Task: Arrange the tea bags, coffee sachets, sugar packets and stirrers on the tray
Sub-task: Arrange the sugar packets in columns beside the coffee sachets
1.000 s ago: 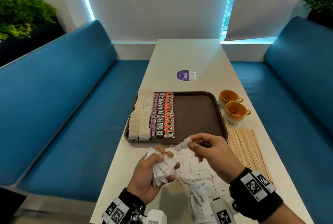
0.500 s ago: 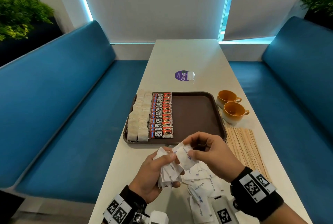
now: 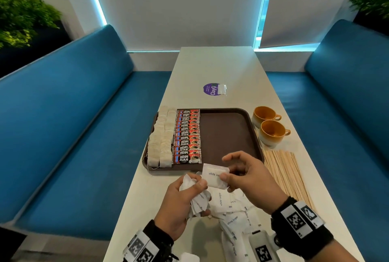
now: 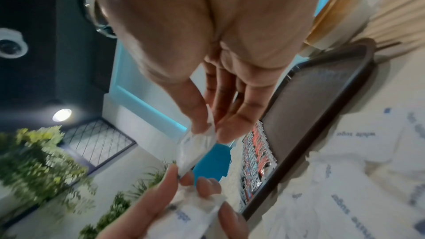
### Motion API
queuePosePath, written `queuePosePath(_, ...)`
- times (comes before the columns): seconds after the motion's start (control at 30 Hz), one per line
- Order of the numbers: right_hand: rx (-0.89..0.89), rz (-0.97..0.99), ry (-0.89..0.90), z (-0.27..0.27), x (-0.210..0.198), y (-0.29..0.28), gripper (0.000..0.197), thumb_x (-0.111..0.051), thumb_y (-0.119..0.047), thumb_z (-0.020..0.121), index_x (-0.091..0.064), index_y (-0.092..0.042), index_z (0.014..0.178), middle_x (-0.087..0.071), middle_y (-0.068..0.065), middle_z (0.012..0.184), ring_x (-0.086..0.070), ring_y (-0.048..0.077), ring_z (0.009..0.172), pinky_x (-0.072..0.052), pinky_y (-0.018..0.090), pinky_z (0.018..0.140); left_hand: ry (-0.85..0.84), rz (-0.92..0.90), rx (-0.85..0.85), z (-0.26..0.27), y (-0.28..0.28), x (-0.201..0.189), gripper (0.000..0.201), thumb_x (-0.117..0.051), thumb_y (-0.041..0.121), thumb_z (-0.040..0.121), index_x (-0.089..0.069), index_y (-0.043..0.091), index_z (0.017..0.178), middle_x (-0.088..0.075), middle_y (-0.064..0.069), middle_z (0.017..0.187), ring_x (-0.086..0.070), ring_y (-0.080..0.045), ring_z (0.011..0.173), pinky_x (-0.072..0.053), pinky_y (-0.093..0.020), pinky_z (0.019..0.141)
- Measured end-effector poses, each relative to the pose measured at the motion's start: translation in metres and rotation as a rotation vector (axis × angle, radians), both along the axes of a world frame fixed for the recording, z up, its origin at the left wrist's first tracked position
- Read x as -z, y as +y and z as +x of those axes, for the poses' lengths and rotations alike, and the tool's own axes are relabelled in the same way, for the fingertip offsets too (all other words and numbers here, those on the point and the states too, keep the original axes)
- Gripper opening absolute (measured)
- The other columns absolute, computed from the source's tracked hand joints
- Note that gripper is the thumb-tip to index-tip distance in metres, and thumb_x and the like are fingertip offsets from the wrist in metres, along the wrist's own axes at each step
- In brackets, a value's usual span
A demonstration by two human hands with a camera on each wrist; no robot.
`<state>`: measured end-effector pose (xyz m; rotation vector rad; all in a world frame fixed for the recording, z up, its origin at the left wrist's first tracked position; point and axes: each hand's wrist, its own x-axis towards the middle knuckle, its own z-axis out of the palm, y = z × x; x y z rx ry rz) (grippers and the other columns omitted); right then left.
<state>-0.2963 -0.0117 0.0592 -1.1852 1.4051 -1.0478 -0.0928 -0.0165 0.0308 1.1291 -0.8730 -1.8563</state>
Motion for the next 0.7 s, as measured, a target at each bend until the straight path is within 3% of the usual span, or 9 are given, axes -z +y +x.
queuePosePath(0.13, -0.064, 0.062, 0.025, -0.004, -0.002, -0.005, 0.017, -0.079, -0.01, 0.087, -0.076, -0.013, 0.104, -0.079, 0.006, 0.092, -0.074, 0.031, 0.081, -0.063, 0.031, 0.068, -0.018, 0.004, 0.009, 0.004, -0.006, -0.002, 0.027, -0.085, 0.021, 0.078, -0.065, 0.012, 0.093, -0.064, -0.022, 0.088, -0.064, -0.034, 0.079, -0.057, -0.041, 0.061)
queuePosePath(0.27, -0.034, 0.049, 0.052, -0.008, -0.012, -0.02, 0.012, -0.078, -0.011, 0.088, -0.079, -0.014, 0.099, -0.08, 0.002, 0.089, -0.075, 0.021, 0.081, -0.061, 0.025, 0.068, 0.101, 0.068, -0.083, 0.008, -0.019, -0.006, 0.019, -0.076, 0.018, 0.082, -0.064, 0.012, 0.095, -0.063, -0.017, 0.093, -0.063, -0.034, 0.083, -0.055, -0.04, 0.06)
queuePosePath(0.4, 0.034, 0.037, -0.016, -0.017, -0.023, -0.049, 0.012, -0.076, -0.008, 0.088, -0.079, -0.012, 0.1, -0.079, 0.006, 0.093, -0.077, 0.025, 0.084, -0.064, 0.034, 0.071, 0.264, 0.137, -0.122, 0.011, -0.03, -0.011, 0.013, -0.071, 0.019, 0.084, -0.066, 0.01, 0.093, -0.065, -0.015, 0.088, -0.066, -0.033, 0.08, -0.055, -0.039, 0.063)
queuePosePath(0.53, 0.13, 0.022, -0.082, -0.03, -0.025, -0.1, 0.015, -0.074, -0.005, 0.09, -0.074, -0.004, 0.105, -0.077, 0.014, 0.101, -0.078, 0.028, 0.089, -0.066, 0.041, 0.072, 0.335, 0.166, -0.123, 0.013, -0.041, -0.015, 0.033, -0.068, 0.003, 0.076, -0.064, 0.007, 0.109, -0.072, -0.022, 0.089, -0.068, -0.04, 0.086, -0.059, -0.041, 0.062)
queuePosePath(0.63, 0.159, 0.015, -0.018, -0.038, -0.018, -0.143, 0.015, -0.075, -0.002, 0.089, -0.073, -0.006, 0.103, -0.075, 0.016, 0.102, -0.077, 0.026, 0.09, -0.066, 0.038, 0.077, 0.341, 0.169, -0.109, 0.015, -0.054, -0.013, 0.042, -0.065, -0.002, 0.076, -0.063, -0.005, 0.117, -0.069, -0.035, 0.099, -0.066, -0.045, 0.094, -0.061, -0.04, 0.058)
queuePosePath(0.7, 0.157, 0.015, 0.035, -0.041, -0.011, -0.17, 0.015, -0.076, -0.001, 0.088, -0.072, -0.008, 0.1, -0.075, 0.013, 0.099, -0.076, 0.024, 0.089, -0.065, 0.035, 0.079, 0.318, 0.173, -0.103, 0.015, -0.064, -0.009, 0.05, -0.069, -0.007, 0.072, -0.061, -0.011, 0.121, -0.066, -0.038, 0.101, -0.068, -0.044, 0.09, -0.061, -0.041, 0.057)
